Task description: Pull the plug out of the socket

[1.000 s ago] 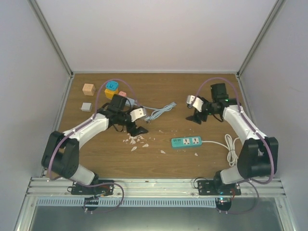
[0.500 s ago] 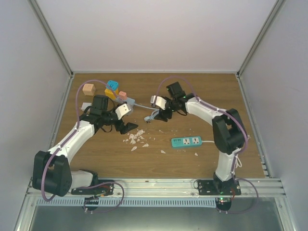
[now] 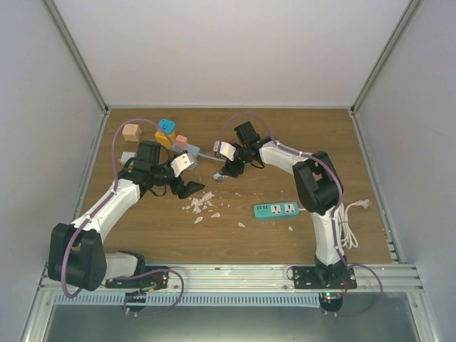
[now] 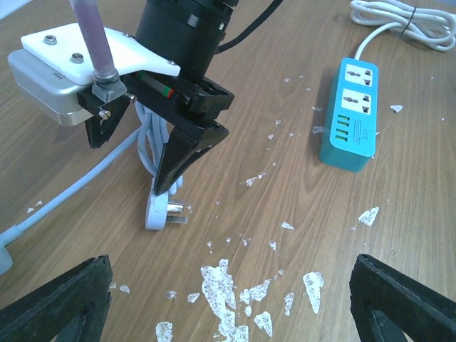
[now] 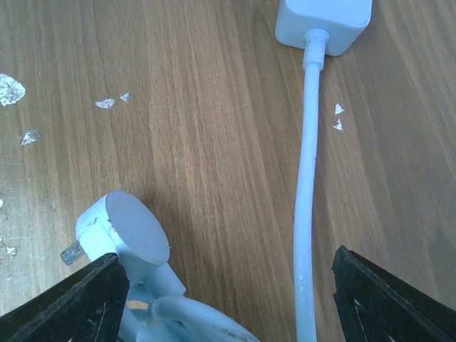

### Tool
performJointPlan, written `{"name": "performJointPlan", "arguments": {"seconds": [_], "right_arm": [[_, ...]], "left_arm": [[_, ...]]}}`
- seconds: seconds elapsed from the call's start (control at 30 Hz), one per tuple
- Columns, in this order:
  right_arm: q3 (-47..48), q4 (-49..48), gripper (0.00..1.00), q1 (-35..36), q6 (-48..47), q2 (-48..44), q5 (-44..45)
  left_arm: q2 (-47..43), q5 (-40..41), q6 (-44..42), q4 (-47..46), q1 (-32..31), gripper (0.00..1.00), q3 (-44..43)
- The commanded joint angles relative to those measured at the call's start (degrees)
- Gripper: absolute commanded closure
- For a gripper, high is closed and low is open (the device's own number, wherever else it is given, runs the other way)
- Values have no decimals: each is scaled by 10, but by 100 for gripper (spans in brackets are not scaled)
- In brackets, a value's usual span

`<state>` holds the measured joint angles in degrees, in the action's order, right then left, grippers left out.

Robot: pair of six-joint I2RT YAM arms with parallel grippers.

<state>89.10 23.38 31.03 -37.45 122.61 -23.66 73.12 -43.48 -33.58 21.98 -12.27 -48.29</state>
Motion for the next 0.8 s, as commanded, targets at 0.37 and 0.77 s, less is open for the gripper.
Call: {"name": "performJointPlan", "arguments": {"seconds": [0.37,0.77], "right_arm": [[-98,57,60,-25,-51,-29,3],[-236,90,63,-112,-96,-131,-6]], "left_arm": [[18,-15,7,-39,4,9,0],[21,-17,9,-40,5,9,-3]]}}
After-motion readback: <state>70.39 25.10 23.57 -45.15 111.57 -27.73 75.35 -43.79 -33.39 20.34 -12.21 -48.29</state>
